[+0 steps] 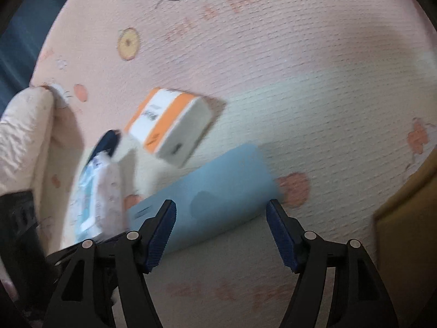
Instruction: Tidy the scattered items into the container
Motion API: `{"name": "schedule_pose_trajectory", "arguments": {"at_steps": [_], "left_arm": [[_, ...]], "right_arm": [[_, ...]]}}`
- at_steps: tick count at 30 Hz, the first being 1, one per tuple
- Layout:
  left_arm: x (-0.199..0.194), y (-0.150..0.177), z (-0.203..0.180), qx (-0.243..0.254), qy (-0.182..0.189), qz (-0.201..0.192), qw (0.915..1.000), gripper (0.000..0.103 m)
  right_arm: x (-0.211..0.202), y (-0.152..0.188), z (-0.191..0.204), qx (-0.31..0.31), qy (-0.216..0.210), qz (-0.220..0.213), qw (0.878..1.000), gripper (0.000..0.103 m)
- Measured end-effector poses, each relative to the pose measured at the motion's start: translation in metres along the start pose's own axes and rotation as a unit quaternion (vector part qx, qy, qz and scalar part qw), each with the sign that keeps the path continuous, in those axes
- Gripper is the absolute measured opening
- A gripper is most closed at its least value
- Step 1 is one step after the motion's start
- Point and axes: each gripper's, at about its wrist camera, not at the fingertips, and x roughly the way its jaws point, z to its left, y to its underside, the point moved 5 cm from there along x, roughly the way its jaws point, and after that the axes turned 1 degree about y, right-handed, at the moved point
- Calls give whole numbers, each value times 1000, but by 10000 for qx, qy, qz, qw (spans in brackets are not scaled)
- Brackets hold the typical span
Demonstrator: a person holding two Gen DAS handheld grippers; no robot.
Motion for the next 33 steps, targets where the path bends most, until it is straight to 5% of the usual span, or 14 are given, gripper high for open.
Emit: {"name": "schedule_pose_trajectory", "arguments": {"at_steps": [6,11,19,25,33], "left_arm": [[14,-24,-18,529,-19,-283,9982,27],[13,-32,-14,275,97,-197,9994,27],[-50,-29,3,366,-71,-593,9975,51],[-85,-29,36,119,-617,-912,9938,52],[-111,4,85,-455,-1049,-864,9897,52]], "right_arm": [[-5,-4,4,-119,649,-217,9976,67],[-16,-6,-12,249,854,-204,9958,67],[-19,10,9,561,582,-83,9967,67],[-16,21,48,284,134,-7,9995,67],[0,49,84,173,-478,327,9982,68]]}}
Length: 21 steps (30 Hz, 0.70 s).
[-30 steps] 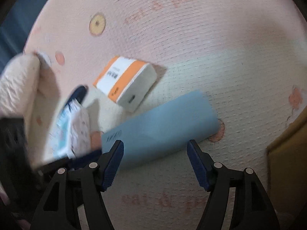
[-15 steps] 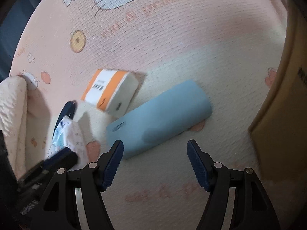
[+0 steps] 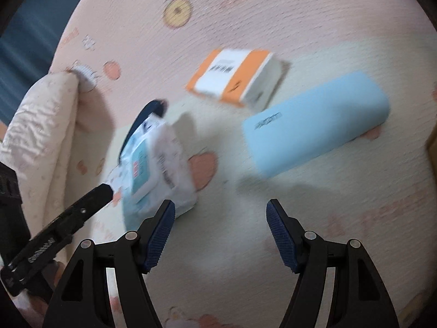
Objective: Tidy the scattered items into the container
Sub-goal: 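Move both grippers over the Baby wipes pack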
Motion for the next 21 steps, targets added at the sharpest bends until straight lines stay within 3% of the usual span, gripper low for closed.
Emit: {"name": "schedule_pose_trajectory", "arguments": {"at_steps": [8,16,21], "left_arm": [[5,19,37,-662,348,258,9969,52],[46,4,54,-855,710,673,9915,52],[49,10,56,-971,908,744,9883,38]], "right_arm": [[11,17,26,-299,-50,296,9991,68],[36,25,28,416,-432,572,9966,67],[50,19,31,752,-706,582,9930,49]]}}
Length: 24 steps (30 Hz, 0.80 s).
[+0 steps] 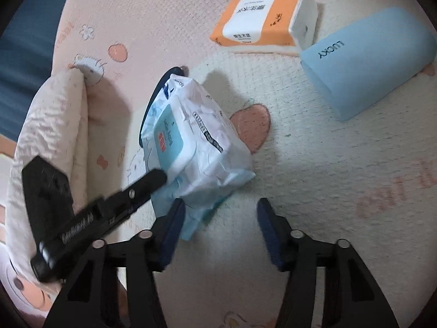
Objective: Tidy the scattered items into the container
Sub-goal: 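Move both grippers over the Baby wipes pack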
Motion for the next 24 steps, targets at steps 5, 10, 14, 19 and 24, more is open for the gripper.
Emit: {"name": "schedule_pose_trajectory", "arguments": {"at_steps": [5,10,14,19,24], "left_arm": [[-1,4,-7,282,-58,-62,9996,26],[8,15,-24,335,136,89,9993,18],[24,24,-56,443,596,363,9966,18],[30,25,-78,517,576,340,9964,18],[4,29,-71,897,-55,52,9959,33]], "right_arm": [[0,-6,1,26,-38,-102,9999,38],[-15,-17,-7,159,73,-339,9993,37],[-33,-33,-14,154,155,-561,9982,37],[-44,-37,-15,-215,583,-735,9954,37],[-42,-32,-9,-673,861,-621,9921,44]]}}
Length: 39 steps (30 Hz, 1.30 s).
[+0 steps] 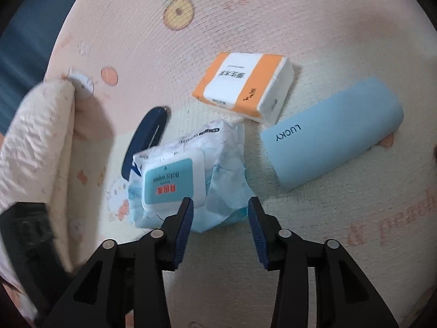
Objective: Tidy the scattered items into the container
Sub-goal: 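Move both grippers over the Baby wipes pack, then grasp the Baby wipes pack with both grippers and lift toward the box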
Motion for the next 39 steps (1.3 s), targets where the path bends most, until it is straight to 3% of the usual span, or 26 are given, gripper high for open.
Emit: {"name": "schedule_pose_trajectory", "arguments": {"at_steps": [1,2,5,9,21,24,28,39], "left_arm": [[-9,0,3,63,-147,-145,9998,45],[-17,0,7,107,-253,-281,9992,49],[-34,-6,16,262,-581,-596,9962,51],[-35,-20,30,214,-748,-704,9945,54],[5,-48,63,-498,-248,-329,9979,54],[15,-49,67,-806,39,-194,9965,54],[17,-48,69,-1006,141,-206,9946,51],[10,-47,60,-795,108,-188,9966,45]], "right_arm": [[-1,1,3,-110,23,0,9999,46],[-2,2,5,-178,5,12,9998,51],[-2,0,15,-400,-12,-72,9992,57],[5,-4,19,-505,45,-114,9986,59],[44,-22,9,-375,52,133,9992,60],[50,-24,-4,184,-264,224,9992,60],[55,-23,-14,588,-586,351,9959,59],[37,-15,1,-55,-321,353,9988,54]]}}
